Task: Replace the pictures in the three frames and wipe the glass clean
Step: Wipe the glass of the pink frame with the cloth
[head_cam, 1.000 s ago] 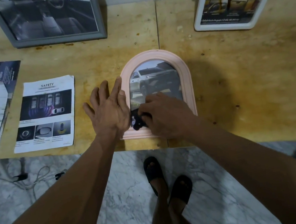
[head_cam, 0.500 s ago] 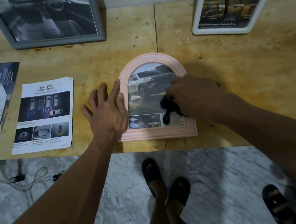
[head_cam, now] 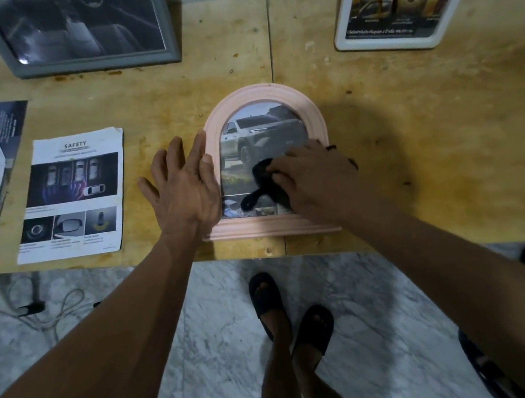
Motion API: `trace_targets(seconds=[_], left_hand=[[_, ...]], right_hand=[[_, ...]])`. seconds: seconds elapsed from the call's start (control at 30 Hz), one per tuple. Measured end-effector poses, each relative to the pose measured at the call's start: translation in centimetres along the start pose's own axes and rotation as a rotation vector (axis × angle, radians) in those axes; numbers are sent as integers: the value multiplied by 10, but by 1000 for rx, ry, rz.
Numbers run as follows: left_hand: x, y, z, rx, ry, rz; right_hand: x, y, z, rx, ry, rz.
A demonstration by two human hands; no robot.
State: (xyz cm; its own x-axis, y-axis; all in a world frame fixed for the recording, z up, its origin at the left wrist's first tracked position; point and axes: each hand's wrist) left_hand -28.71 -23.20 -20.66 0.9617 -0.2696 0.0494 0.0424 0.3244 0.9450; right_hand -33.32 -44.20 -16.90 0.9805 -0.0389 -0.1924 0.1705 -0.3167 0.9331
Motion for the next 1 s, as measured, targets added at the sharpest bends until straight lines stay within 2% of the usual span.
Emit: trace_targets(seconds=[0.1, 0.2, 0.3, 0.4, 0.53, 0.7, 1.0], left_hand=[[-1, 1, 1, 0, -6, -4], [0, 0, 0, 6, -10, -8], [0, 1, -2, 19, -22, -10], [0, 2, -3, 21, -38, -10], [0, 2, -3, 20, -41, -23], [0, 4, -2, 15, -33, -31], [-1, 6, -1, 23, -54, -44]], right_hand=[[-20, -3, -17, 175, -9, -151], [-46, -21, -28, 70, 88, 30], [-62, -35, -20, -31, 90, 181], [-68, -38, -3, 1, 78, 291], [-79, -41, 21, 152, 56, 343], [-91, -44, 36, 322, -57, 386], [-98, -40, 41, 205, -119, 434]])
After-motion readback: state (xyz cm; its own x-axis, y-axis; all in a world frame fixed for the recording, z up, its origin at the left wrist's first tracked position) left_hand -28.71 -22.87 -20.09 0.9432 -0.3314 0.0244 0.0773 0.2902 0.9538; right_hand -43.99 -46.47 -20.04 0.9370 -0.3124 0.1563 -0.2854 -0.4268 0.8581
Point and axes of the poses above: each hand's wrist, its own x-axis towards the middle knuckle, its own y-axis out of the back of the hand, z = x × y, and after that the axes turned 15 degrees about -y, right-handed
